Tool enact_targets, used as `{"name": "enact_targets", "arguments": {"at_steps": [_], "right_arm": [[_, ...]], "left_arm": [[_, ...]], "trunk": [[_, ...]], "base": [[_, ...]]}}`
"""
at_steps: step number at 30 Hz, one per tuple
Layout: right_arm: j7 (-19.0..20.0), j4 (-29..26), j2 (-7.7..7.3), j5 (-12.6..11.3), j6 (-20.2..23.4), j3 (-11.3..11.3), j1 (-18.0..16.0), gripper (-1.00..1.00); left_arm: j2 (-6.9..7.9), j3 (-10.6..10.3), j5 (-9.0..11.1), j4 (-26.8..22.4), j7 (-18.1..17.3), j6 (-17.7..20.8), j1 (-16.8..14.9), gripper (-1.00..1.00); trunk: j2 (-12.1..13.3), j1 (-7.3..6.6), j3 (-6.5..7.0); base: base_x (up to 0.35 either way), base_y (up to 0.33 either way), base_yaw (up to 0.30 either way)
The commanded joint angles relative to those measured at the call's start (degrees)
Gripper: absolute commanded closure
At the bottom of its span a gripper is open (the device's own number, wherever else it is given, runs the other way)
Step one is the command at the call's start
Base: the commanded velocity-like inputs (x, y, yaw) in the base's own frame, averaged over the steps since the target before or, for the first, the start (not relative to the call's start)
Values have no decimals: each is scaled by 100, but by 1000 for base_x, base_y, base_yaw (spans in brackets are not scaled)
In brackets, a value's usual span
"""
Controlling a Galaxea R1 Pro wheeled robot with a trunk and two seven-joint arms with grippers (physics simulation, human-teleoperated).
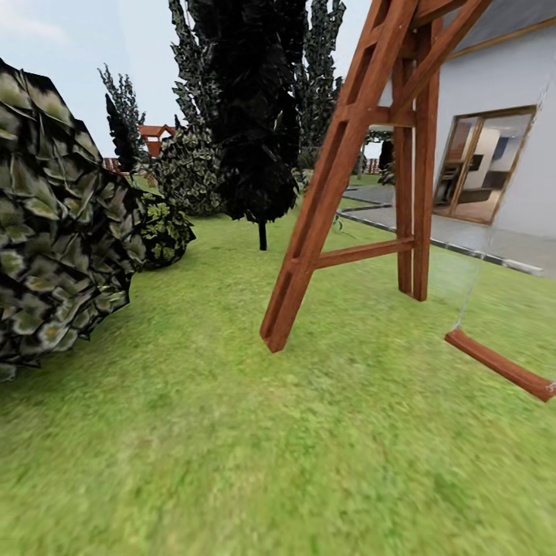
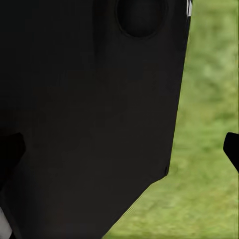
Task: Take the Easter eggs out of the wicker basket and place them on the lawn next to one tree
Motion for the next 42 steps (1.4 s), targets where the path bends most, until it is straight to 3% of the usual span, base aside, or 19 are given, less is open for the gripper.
{"name": "enact_targets", "arguments": {"at_steps": [1, 42], "right_arm": [[0, 14, 0, 4, -8, 6, -8, -100], [53, 208, 9, -15, 80, -7, -8, -100]], "left_arm": [[0, 4, 5, -5, -6, -5, 1, -100], [0, -2, -13, -5, 3, 4, 0, -100]], "trunk": [[-2, 0, -4], [-2, 0, -4]], "base": [[0, 230, 2], [3, 11, 0]]}}
